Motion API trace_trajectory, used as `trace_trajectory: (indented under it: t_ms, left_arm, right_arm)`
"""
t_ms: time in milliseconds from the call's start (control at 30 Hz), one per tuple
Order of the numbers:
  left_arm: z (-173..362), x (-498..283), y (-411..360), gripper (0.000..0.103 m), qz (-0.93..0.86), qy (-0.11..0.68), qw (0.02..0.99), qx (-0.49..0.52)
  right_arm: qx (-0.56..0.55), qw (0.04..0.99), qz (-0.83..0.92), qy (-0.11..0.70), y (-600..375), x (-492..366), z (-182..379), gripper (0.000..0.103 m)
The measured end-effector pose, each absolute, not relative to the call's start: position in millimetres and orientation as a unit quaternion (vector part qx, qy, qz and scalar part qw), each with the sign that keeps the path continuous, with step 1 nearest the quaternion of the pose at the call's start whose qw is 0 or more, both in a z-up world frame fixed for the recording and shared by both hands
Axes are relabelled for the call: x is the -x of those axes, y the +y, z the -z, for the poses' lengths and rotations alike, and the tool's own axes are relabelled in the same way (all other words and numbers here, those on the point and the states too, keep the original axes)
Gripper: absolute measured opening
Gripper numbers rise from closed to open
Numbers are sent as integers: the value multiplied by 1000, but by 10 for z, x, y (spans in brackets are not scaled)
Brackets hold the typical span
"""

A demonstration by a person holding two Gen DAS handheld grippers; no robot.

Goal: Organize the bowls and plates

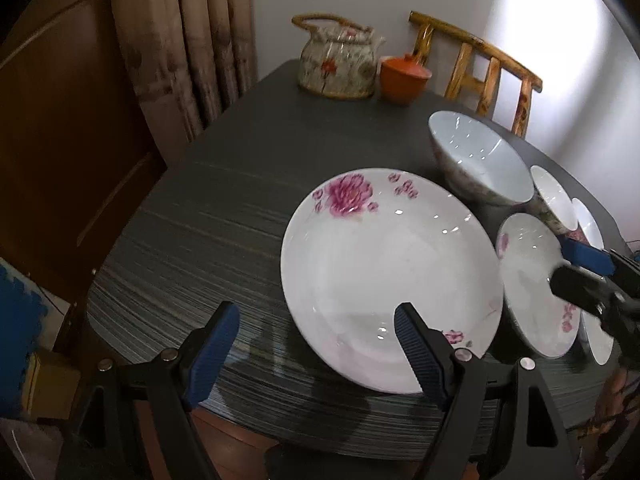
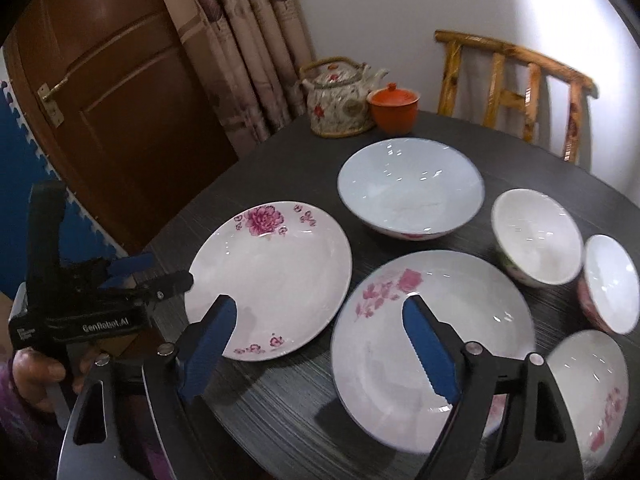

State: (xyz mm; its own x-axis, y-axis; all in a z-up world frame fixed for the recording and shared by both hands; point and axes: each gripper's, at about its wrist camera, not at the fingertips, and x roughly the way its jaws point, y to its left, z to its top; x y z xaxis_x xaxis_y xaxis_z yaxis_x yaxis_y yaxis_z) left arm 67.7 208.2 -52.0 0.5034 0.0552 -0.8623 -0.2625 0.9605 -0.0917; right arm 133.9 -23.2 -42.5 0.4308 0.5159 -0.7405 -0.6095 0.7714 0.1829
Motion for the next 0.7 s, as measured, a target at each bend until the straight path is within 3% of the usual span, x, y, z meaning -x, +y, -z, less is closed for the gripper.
trace_trajectory:
  t_ms: [133, 400, 467, 533, 633, 700]
  left_arm:
    - [554, -679, 2122, 82, -90, 487, 861, 116]
    - [764, -788, 2213, 82, -78, 502, 847, 154]
    - [797, -789, 2246, 82, -69, 496, 849, 171]
    - [832, -799, 2259, 82, -65, 497, 846, 181]
    - [911, -826, 2280, 80, -61, 509, 838, 187]
    - [966, -846, 2282, 68, -53, 518, 832, 193]
  right_arm:
    - [60, 826, -348, 440, -76, -1531, 538, 60]
    - [91, 808, -352, 465, 208, -1833, 705, 59]
    - [99, 801, -351, 475, 259, -1897, 783, 53]
    - [110, 797, -346, 482, 304, -1960, 869, 41]
    - [111, 788, -340, 500, 345, -2055, 987, 34]
    - [102, 783, -340, 510, 356, -2107, 1036, 32]
